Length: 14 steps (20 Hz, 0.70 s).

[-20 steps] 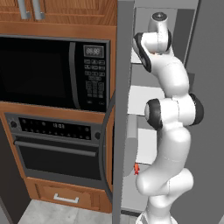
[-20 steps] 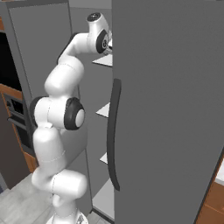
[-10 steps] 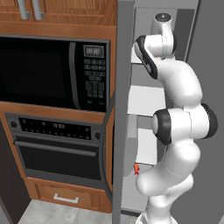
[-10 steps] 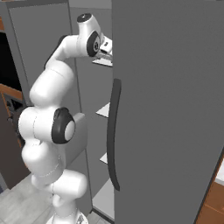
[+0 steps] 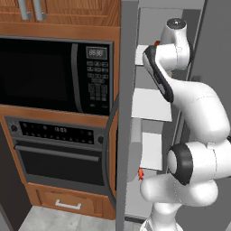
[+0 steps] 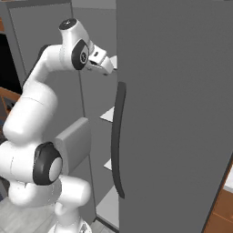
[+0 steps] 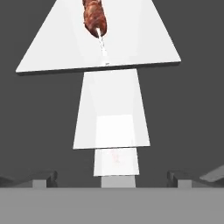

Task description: Store the kebab skewer in the freezer for long-term storage. Close the freezer door after placing the cooked food.

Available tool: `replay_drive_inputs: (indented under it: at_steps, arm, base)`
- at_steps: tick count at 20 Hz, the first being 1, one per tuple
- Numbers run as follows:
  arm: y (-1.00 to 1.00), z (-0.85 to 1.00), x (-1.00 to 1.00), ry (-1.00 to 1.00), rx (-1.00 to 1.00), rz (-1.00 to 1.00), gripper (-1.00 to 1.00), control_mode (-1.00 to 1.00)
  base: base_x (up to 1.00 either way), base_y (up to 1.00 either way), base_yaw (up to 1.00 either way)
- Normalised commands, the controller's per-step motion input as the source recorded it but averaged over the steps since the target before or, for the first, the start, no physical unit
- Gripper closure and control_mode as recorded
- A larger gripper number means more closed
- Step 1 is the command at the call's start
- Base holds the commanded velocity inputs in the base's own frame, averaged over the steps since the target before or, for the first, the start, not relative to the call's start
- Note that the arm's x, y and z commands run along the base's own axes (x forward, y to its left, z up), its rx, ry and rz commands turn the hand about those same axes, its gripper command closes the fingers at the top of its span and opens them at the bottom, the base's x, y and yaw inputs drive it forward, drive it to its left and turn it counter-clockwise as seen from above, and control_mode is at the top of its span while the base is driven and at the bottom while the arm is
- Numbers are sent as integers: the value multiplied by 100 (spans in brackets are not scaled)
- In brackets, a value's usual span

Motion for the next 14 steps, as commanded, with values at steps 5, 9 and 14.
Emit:
replay_drive_inputs:
  at_steps: [5,9,14]
  arm:
    - [34,7,-98,10,0,0,-100,-100]
    - [3,18,-100,20,0,-1,-100,-100]
    - [0,8,-88,24,1,0,-100,-100]
  base:
    - [0,0,0]
    - [0,0,0]
    - [0,0,0]
